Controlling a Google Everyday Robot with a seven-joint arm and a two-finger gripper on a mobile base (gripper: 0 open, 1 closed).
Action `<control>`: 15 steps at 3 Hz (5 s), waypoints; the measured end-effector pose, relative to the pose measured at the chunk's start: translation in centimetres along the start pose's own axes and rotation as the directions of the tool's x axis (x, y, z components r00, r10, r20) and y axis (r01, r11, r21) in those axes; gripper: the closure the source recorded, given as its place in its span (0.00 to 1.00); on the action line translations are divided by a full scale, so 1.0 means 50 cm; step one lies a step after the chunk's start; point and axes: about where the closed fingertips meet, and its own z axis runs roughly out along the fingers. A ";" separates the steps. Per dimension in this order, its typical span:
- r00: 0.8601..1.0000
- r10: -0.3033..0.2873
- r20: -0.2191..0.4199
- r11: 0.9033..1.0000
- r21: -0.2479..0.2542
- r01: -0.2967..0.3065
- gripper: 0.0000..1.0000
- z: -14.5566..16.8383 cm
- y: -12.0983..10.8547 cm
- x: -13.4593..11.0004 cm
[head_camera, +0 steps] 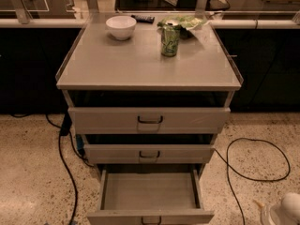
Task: Close bottom drawer
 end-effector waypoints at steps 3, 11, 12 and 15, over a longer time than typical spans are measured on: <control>0.990 -0.143 -0.013 0.990 0.003 0.143 0.00 0.173 0.096 -0.049; 0.983 -0.155 0.100 0.987 -0.021 0.158 0.00 0.330 0.171 -0.285; 0.989 -0.101 0.104 0.994 -0.028 0.104 0.00 0.353 0.144 -0.298; 0.994 0.011 0.104 0.997 -0.074 -0.003 0.00 0.458 0.118 -0.344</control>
Offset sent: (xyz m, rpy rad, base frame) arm -0.0135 0.0737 -0.1050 -0.0395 -0.0520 0.1478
